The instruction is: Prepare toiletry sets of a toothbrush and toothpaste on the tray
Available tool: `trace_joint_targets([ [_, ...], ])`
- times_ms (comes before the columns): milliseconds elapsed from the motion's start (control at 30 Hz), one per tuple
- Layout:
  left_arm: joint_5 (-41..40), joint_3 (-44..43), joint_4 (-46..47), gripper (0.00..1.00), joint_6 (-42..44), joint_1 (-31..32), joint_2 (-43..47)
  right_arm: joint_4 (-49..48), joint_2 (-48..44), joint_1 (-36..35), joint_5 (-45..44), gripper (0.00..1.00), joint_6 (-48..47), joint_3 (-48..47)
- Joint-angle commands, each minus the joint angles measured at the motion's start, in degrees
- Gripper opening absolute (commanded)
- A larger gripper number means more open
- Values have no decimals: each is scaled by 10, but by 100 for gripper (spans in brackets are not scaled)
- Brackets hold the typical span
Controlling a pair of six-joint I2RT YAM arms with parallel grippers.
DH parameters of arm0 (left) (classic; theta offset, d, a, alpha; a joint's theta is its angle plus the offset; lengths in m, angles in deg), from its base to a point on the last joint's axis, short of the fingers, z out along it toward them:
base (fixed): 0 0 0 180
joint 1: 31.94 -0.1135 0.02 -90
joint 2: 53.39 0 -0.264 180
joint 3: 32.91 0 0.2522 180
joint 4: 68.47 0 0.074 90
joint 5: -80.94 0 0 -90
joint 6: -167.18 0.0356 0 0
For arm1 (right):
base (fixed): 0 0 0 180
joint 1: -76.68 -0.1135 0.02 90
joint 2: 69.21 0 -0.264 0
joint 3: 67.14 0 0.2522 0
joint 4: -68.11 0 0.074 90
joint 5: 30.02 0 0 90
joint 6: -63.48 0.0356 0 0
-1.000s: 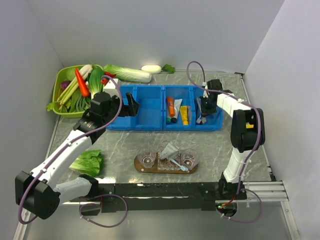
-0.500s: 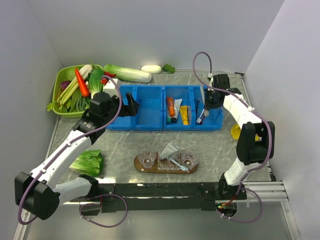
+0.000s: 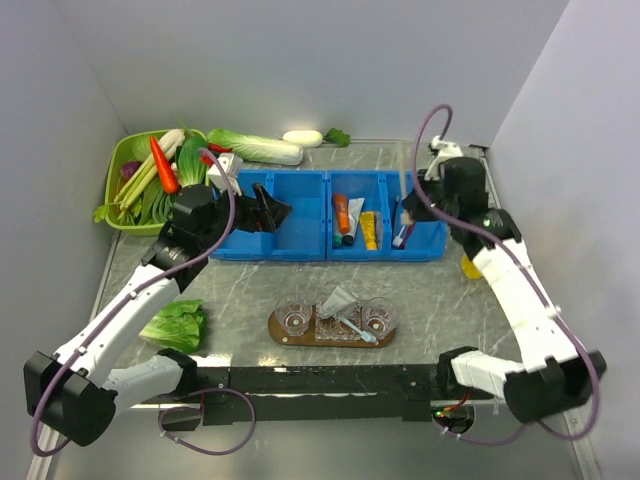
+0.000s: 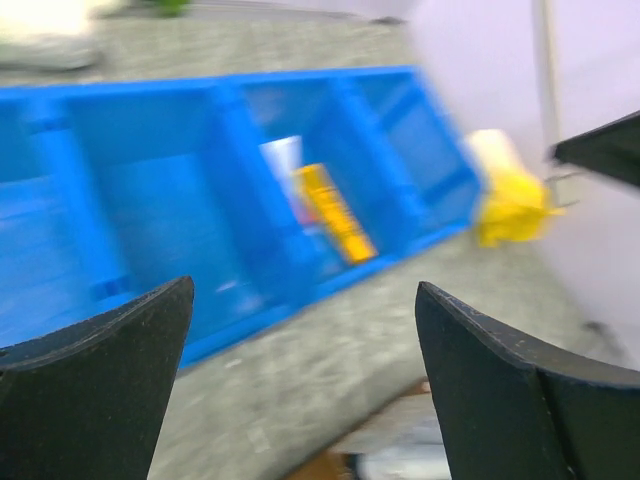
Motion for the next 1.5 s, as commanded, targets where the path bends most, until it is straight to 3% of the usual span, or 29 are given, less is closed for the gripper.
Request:
trace_joint_targets([
  [0,78,-24,97,97,-78,56,3,2,-58,-117,-61,0,38,-4],
  [67,29,-50,94,99,-79,121,-9,3,-69,-172,-68,0,58,-9],
  [167,-21,-82,78,99,-106,166,-41,2,-70,-250,-92,0,82,-14],
  [467,-69,-79,81,99,-176,172,-70,3,-43,-389,-162,0,104,-25],
  [567,-98,-84,52,92,-185,171,-72,-3,-41,-409,-177,0,105,-23],
  [667,-97,-76,53,77,-196,172,-70,1,-39,-423,-195,0,106,-24],
  [700,-96,-73,54,67,-199,172,-70,2,-39,-431,-199,0,107,-22],
  [767,-93,-72,53,62,-206,172,-71,0,-37,-438,-210,0,107,-20],
  [800,-88,-73,51,52,-207,172,-72,0,-37,-440,-214,0,107,-17],
  [867,-86,-75,45,43,-213,172,-74,2,-38,-446,-222,0,108,-16],
  [967,-82,-71,46,22,-220,172,-72,3,-38,-452,-228,0,107,-13],
  [1033,-72,-68,47,15,-228,171,-72,3,-38,-453,-228,0,106,-12],
  [1067,-69,-68,46,5,-228,172,-73,4,-38,-455,-227,0,104,-12],
  [1167,-48,-75,39,1,-239,171,-78,13,-41,-460,-212,0,87,-23],
  [1267,-23,-90,4,1,-235,167,-81,35,-60,-461,-198,24,68,-39],
  [1300,-12,-96,-17,1,-232,160,-81,41,-67,-461,-191,41,62,-44],
  [1400,78,-98,-29,1,-236,125,-73,84,-87,-461,-146,57,32,-67],
  [1467,174,-99,-38,1,-235,107,-71,115,-102,-462,-120,60,7,-83],
])
